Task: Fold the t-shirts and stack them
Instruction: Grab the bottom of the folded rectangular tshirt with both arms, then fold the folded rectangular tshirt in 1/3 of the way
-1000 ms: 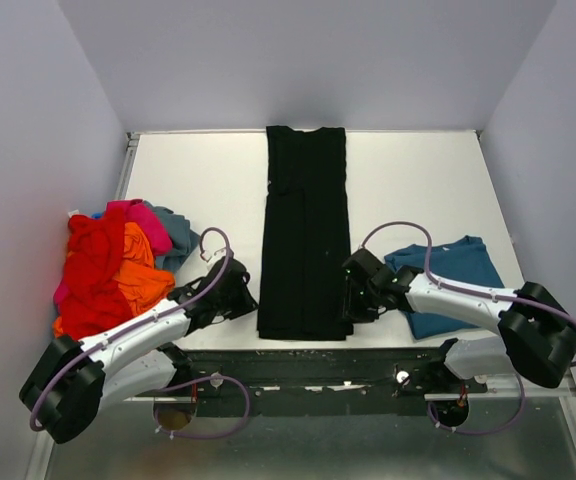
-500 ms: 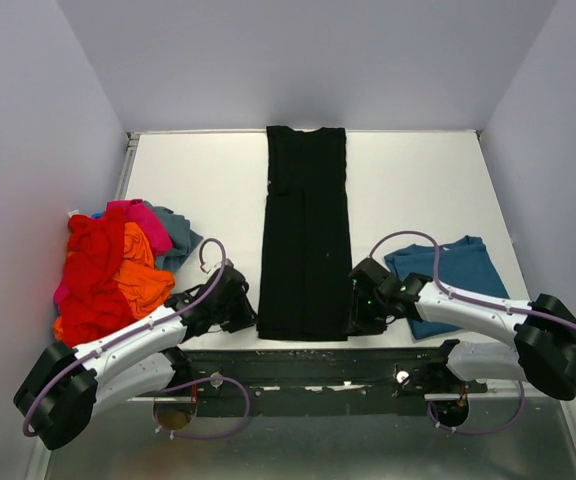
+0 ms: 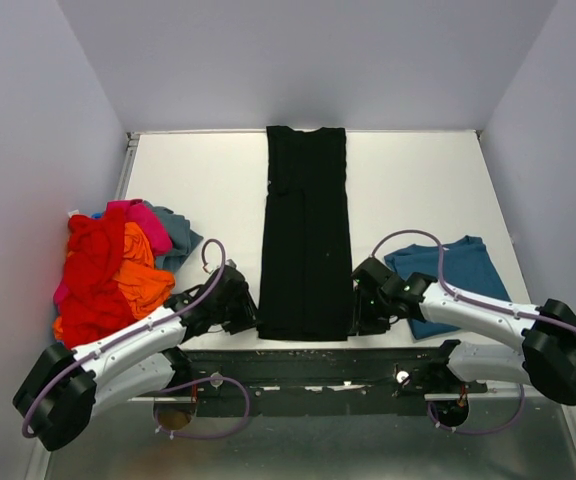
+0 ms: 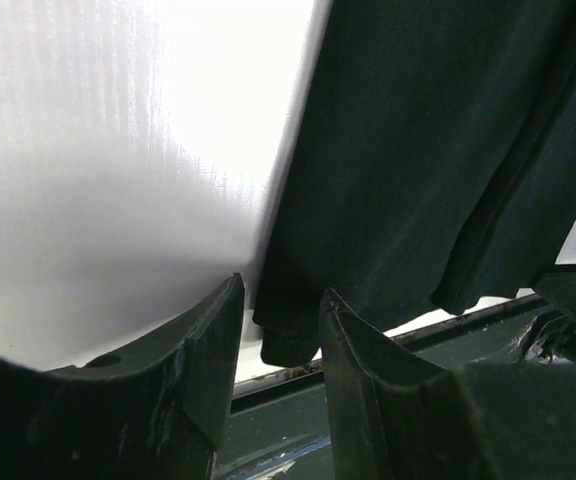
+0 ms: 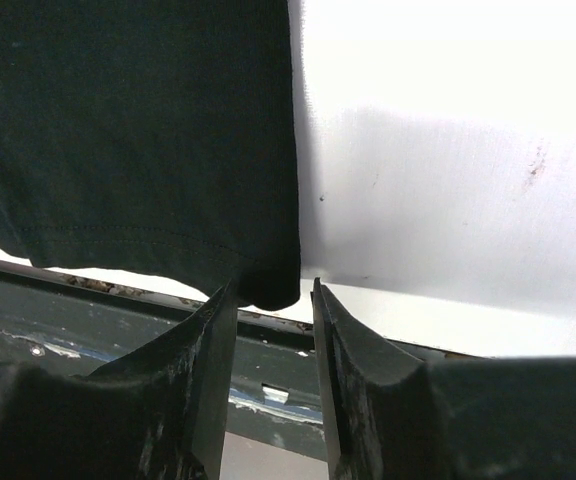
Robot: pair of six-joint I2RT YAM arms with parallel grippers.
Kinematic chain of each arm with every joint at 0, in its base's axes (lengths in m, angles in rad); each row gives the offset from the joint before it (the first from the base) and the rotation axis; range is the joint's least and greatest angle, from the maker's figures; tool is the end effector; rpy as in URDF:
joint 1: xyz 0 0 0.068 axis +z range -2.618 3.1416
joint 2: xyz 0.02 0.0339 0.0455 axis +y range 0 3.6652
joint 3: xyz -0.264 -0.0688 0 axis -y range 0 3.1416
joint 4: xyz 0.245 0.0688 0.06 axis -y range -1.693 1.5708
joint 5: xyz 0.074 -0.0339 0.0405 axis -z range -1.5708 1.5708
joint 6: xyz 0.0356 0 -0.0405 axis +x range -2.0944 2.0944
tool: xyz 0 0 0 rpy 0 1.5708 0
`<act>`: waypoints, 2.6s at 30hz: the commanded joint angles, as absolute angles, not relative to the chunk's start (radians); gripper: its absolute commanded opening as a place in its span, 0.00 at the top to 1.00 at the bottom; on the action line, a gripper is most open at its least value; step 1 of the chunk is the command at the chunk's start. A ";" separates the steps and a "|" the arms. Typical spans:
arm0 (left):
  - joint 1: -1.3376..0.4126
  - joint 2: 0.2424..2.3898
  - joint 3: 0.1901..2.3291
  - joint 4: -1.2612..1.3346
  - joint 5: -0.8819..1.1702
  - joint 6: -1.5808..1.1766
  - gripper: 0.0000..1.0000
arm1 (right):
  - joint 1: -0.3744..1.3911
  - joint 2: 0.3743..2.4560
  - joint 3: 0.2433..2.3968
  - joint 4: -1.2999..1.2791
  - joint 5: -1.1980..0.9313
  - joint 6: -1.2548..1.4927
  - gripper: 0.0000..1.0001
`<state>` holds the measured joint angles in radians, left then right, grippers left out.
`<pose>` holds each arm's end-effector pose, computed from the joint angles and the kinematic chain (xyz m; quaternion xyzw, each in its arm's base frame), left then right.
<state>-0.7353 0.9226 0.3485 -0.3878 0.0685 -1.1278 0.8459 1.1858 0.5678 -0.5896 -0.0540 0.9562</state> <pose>0.1182 -0.1102 0.1514 -0.1758 0.9372 -0.2599 0.1525 0.1273 0.1467 0.1627 0.0493 0.9820 0.1580 0.0913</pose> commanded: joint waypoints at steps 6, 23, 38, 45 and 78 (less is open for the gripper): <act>-0.741 1.012 0.321 -0.310 0.143 -1.140 0.70 | 0.838 1.263 0.551 -0.512 -0.110 0.943 0.71; -0.677 1.038 0.512 -0.278 0.176 -1.103 1.00 | 0.649 1.114 0.724 -0.617 -0.129 0.798 0.99; -0.410 1.517 0.885 -0.058 0.160 -0.999 1.00 | 0.334 1.610 1.231 -0.597 -0.241 0.589 0.99; -0.361 1.703 1.058 -0.064 0.138 -1.002 1.00 | 0.285 1.824 1.437 -0.611 -0.221 0.595 0.99; -0.271 1.755 1.100 -0.023 0.178 -0.931 0.27 | 0.233 1.855 1.355 -0.431 -0.228 0.581 0.29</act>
